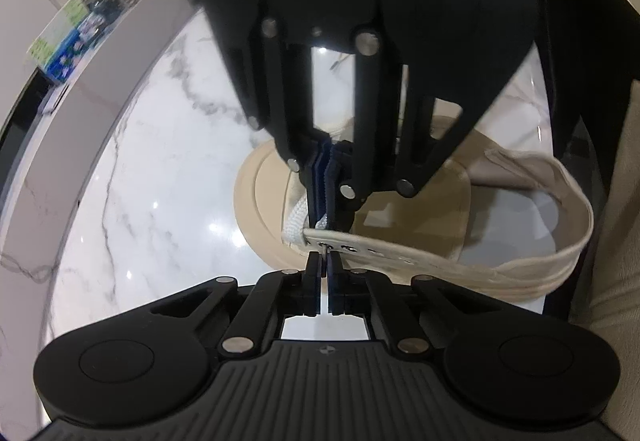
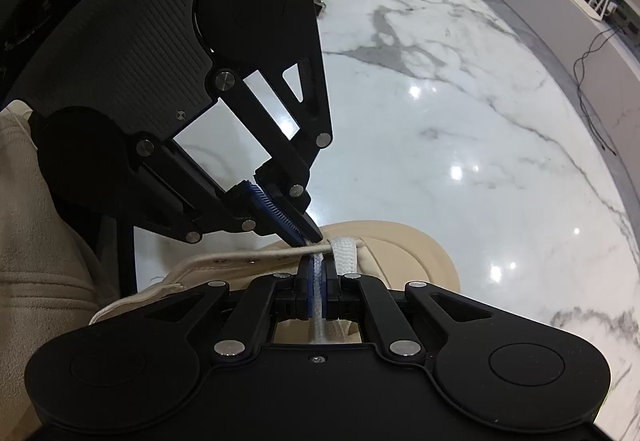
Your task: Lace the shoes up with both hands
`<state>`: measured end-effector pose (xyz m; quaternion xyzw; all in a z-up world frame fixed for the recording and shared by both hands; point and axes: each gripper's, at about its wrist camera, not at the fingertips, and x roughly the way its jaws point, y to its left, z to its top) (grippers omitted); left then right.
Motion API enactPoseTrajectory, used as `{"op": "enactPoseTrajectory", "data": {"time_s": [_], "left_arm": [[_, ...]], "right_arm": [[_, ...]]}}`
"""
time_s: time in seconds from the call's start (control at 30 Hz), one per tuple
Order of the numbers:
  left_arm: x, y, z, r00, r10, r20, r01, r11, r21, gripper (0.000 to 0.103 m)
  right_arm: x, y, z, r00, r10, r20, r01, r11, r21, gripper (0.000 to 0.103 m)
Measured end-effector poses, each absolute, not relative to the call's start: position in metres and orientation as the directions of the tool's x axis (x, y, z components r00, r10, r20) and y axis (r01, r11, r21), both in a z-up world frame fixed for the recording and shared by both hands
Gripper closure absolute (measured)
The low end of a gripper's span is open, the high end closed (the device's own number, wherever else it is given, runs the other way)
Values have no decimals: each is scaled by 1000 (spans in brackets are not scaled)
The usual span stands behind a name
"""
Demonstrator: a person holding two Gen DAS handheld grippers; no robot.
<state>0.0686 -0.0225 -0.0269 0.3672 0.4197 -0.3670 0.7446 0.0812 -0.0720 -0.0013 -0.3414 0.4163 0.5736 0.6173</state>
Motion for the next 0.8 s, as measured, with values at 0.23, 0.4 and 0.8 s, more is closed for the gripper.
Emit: {"op": "enactPoseTrajectory", "data": {"time_s": [0.23, 0.4, 0.8], "left_arm": [[64, -12, -15, 412, -216, -885, 817, 517, 254, 101], [55, 3, 2, 465, -169, -869, 773, 556, 305, 101], [27, 88, 73, 638, 114, -762, 488, 705, 514, 101]], "right_arm": [[73, -95, 15, 29, 451, -892, -983, 175, 56, 89], [60, -120, 28, 64, 457, -887, -972, 231, 49, 80], [42, -150, 40, 150, 406, -901, -941, 339, -3, 80]]}}
